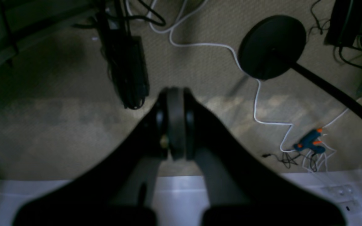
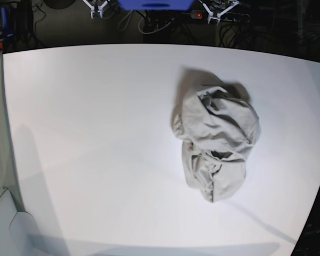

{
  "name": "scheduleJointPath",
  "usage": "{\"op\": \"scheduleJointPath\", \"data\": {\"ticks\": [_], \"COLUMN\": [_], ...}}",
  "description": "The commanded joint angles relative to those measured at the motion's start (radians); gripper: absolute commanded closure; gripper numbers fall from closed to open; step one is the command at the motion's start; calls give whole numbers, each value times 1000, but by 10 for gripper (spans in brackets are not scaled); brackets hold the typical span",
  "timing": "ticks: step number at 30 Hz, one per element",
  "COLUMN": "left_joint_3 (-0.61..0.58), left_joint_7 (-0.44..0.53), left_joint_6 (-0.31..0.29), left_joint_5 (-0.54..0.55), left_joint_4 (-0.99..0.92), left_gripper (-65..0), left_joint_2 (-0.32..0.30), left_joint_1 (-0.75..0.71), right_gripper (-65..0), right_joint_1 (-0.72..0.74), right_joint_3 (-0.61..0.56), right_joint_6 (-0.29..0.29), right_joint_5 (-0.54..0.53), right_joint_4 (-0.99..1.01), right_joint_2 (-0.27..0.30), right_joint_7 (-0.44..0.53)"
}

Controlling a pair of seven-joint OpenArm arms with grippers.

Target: Layout the t-shirt on the table in an organized manner, then fold the t-shirt properly

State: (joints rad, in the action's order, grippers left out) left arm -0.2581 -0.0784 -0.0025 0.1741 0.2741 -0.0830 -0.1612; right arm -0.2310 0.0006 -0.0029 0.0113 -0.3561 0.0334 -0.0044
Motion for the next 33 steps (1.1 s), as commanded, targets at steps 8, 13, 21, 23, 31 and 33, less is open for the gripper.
{"op": "scheduleJointPath", "data": {"ticks": [8,13,21,23,31,33], "left_joint_3": [1,1,1,1,1,1], "left_joint_7": [1,1,1,1,2,4], "left_joint_6": [14,14,14,14,14,14], "left_joint_5": [3,3,3,3,3,3], "left_joint_4": [4,4,4,4,4,3], "left_gripper": [-1,-1,-1,-1,-1,-1], "left_joint_2": [1,1,1,1,1,1], "left_joint_1": [-2,-1,1,1,-2,-2], "right_gripper": [0,0,0,0,0,0], "right_joint_1": [-6,-6,-6,-8,-9,-9], "right_joint_3": [-1,-1,-1,-1,-1,-1], "right_joint_6": [14,14,14,14,14,14], "right_joint_5": [-6,-6,-6,-6,-6,-6], "right_joint_4": [-2,-2,-2,-2,-2,-2], "right_joint_2": [4,12,16,16,18,18], "right_joint_7": [-3,-4,-4,-4,-4,-4]}}
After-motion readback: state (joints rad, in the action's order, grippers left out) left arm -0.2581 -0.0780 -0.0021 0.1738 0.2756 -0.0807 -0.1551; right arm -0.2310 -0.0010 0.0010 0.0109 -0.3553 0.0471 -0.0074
